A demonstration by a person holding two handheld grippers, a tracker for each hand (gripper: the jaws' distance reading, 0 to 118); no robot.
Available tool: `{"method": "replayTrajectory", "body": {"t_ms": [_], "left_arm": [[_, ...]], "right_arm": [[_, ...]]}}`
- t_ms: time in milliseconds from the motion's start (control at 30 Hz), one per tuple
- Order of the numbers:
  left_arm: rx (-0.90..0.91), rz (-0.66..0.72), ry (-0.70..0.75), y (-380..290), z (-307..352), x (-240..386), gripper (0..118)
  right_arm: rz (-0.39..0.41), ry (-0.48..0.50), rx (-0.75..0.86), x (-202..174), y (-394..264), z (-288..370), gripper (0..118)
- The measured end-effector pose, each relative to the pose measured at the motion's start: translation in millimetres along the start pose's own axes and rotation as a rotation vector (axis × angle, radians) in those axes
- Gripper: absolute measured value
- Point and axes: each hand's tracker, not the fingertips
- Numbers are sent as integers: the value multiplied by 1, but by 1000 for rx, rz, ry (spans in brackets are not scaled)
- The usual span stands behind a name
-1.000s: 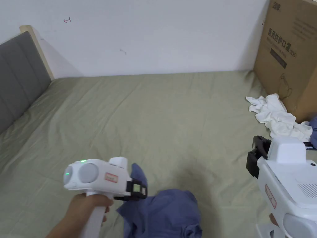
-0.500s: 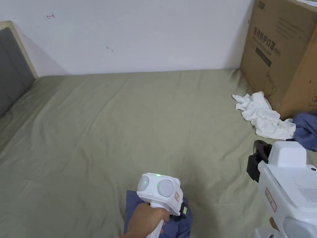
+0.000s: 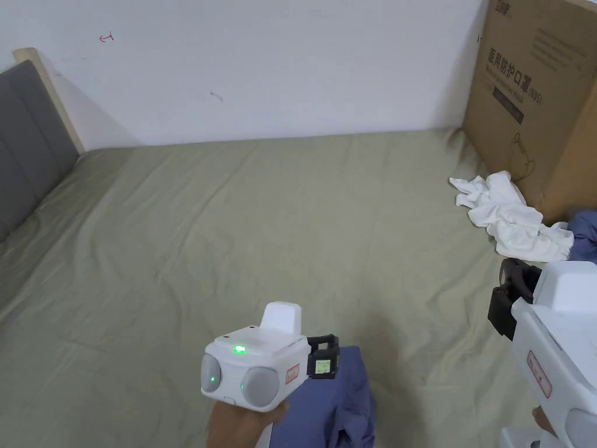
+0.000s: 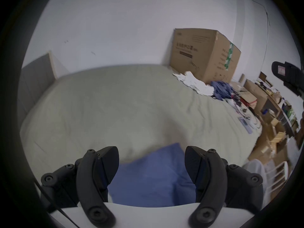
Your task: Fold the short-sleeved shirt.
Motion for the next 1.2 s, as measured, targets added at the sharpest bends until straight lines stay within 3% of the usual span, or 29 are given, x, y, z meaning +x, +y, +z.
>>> {"method": "replayTrajectory", "body": {"t_ms": [33, 133, 167, 200, 767, 933, 1200], "left_arm": [[20, -11, 30, -5, -1, -3, 79], [82, -8, 46, -25, -6, -10, 19], [79, -4, 43, -31, -9, -11, 4], [76, 0, 46, -38, -17, -12, 0], [-146, -51, -87, -93, -91, 69, 0], [-132, -24, -109, -91, -89, 77, 0], [152, 0, -101, -45, -24, 52, 0]], "right_arm": [[3, 2, 1, 0, 1, 0, 0], [16, 5, 7, -1, 3, 1, 0], [18, 5, 7, -1, 3, 2, 0], [18, 6, 7, -1, 4, 2, 0], [-1, -59, -15, 28, -3, 4, 0], [-7, -69, -23, 30, -7, 5, 0], [14, -36, 3, 15, 2, 7, 0]]}}
